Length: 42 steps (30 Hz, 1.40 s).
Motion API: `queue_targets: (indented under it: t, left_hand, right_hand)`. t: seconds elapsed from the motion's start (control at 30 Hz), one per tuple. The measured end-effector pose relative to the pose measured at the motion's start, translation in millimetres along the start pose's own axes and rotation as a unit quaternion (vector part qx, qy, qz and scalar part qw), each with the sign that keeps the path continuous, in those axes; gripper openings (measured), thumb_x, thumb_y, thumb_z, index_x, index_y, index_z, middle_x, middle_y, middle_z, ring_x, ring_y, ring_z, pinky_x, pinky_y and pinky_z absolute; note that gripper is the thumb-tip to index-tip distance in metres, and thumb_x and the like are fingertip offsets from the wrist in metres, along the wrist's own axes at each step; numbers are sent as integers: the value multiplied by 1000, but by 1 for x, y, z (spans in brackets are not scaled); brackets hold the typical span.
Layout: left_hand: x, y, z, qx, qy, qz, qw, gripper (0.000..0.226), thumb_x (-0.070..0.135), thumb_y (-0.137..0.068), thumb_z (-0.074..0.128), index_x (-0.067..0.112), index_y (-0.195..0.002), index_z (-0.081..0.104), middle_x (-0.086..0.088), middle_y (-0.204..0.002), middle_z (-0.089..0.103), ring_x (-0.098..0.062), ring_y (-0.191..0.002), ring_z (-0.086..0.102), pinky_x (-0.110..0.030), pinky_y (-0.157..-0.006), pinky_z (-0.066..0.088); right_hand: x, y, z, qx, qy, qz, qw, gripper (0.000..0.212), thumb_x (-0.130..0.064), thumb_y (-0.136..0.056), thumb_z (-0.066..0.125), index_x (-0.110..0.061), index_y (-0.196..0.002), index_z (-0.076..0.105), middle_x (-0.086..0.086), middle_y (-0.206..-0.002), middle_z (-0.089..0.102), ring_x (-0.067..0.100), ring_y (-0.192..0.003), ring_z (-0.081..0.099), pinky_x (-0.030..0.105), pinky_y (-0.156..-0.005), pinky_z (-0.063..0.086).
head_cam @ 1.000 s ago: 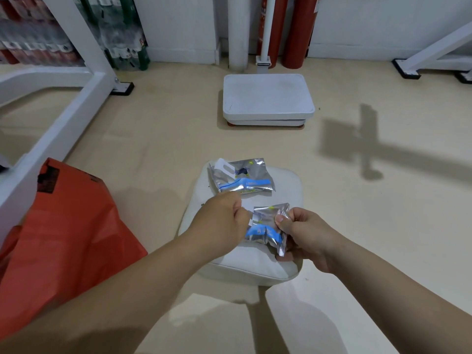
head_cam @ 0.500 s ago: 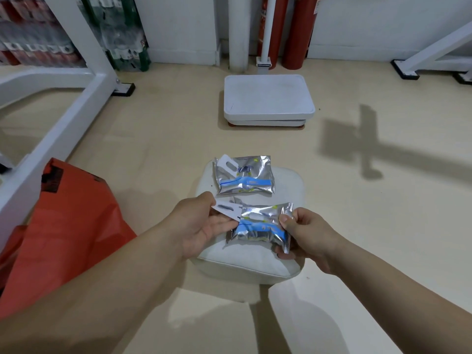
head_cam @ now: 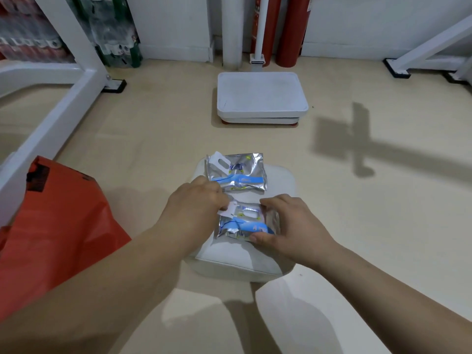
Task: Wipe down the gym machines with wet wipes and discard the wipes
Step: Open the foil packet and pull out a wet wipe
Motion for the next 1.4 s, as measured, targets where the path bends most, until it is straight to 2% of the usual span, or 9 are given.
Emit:
queue_targets:
  t: [0.1,0.23,0.33,0.43,0.53,0.77,0.9,1.13,1.4]
  left_hand:
    - [10,-3,-20,27,-34,-17,999,30,10,-88,54,27,-111,65,11,-119,58,-20,-113,46,-30,-85,42]
    - [36,-3,-12,71,8,59,996,30,2,-68,69,20,-92,70,3,-97,64,-27,-96,58,-35,-68,46]
    - [55,-5,-1,15,17,128,991,31,8,-76,70,27,-100,73,8,-103,63,-22,-101,56,-31,-70,44]
    - [57,-8,-2,-8,-2,71,997,26,28,-94,50,32,-112,69,11,-107,58,-15,-113,46,-27,-78,38]
    - [56,-12,-4,37,20,29,999,28,39,-95,43,29,-106,67,9,-97,58,-18,-109,51,-31,-77,47]
    - [48,-21,8,-45,73,-72,994,20,40,-97,58,25,-101,68,4,-100,68,-21,-96,62,-37,-82,55]
    - [53,-25,7,-77,74,-104,989,17,37,-96,60,26,-106,68,4,-106,67,-21,-99,62,-36,-85,55]
    - [68,-26,16,-131,22,-107,985,26,27,-96,61,18,-119,54,-3,-119,61,-26,-110,58,-34,-75,40]
    - [54,-24,13,-144,132,-84,977,17,31,-101,49,16,-108,54,0,-98,60,-24,-86,56,-36,-74,48]
  right_hand:
    - [4,0,2,10,-15,4,1000,74,-59,-76,82,-32,-140,57,-14,-126,56,13,-120,44,27,-96,42]
    - [6,1,8,37,-34,2,999,68,-56,-75,83,-32,-135,60,-17,-121,58,12,-118,44,24,-89,40]
    - [8,-1,9,35,-41,0,999,66,-57,-73,84,-34,-132,62,-20,-117,59,11,-117,44,25,-88,42]
    - [11,-2,9,36,-45,-3,998,66,-58,-71,84,-34,-129,63,-20,-115,60,11,-115,44,26,-86,43]
    - [14,-5,9,36,-56,-3,998,66,-57,-69,85,-34,-127,65,-20,-115,61,11,-112,45,23,-83,40]
    - [20,-8,12,37,-74,3,997,75,-56,-63,92,-32,-130,66,-21,-115,61,8,-114,50,14,-84,38]
    - [19,-6,14,43,-68,-3,997,72,-55,-65,92,-31,-129,66,-18,-116,64,11,-114,51,23,-89,43]
    - [17,-3,20,67,-50,-29,996,64,-58,-69,83,-36,-128,67,-19,-116,66,10,-115,53,24,-92,45]
    - [14,-2,22,80,-65,-58,993,67,-72,-66,62,-45,-127,66,-21,-109,63,12,-109,54,29,-91,47]
Point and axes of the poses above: each hand's wrist, its own y-axis away from the middle knuckle, its own z-axis out of the palm, x = y × z, the point moved 3 cm from there along -y, towards the middle knuckle
